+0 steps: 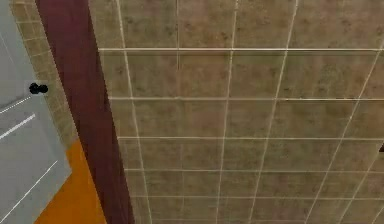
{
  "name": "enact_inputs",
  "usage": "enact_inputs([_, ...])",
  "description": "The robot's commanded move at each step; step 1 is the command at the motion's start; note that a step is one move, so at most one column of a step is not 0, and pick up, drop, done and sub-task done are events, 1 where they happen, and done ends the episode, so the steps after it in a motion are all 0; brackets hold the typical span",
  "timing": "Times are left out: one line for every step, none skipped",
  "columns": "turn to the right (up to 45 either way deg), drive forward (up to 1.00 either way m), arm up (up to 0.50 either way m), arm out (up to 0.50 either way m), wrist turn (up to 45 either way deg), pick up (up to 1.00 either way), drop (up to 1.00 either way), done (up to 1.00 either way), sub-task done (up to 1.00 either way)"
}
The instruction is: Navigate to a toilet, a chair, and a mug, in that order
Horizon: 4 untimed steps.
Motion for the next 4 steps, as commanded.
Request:
enact_inputs([-45.0,0.0,0.0,0.0,0.0,0.0,0.0,0.0,0.0])
enact_inputs([-39.0,0.0,0.0,0.0,0.0,0.0,0.0,0.0,0.0])
enact_inputs([0.0,0.45,0.0,0.0,0.0,0.0,0.0,0.0,0.0])
enact_inputs([45.0,0.0,0.0,0.0,0.0,0.0,0.0,0.0,0.0])
